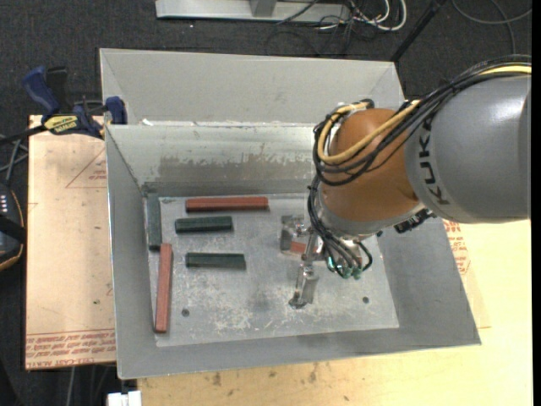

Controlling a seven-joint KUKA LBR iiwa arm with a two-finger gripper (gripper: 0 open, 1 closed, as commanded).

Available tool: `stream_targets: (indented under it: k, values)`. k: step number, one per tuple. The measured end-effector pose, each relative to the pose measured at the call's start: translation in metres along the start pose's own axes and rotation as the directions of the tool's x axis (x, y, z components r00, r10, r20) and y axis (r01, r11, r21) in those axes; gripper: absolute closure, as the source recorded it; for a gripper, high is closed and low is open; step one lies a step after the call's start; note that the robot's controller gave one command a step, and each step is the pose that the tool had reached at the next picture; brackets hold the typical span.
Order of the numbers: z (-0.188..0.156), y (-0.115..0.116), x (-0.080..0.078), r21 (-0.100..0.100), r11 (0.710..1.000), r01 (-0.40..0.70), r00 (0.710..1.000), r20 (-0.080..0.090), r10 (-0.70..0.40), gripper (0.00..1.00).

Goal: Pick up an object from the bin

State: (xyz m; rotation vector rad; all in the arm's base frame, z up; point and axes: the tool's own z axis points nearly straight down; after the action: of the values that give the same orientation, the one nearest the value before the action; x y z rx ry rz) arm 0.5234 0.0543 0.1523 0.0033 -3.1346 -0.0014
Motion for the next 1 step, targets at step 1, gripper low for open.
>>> stream_targets:
  k: [1]
  values:
    - [-0.0038, -0.0003, -0.0019, 0.000, 1.000, -0.002, 1.000, 0.007, 0.002, 0.00]
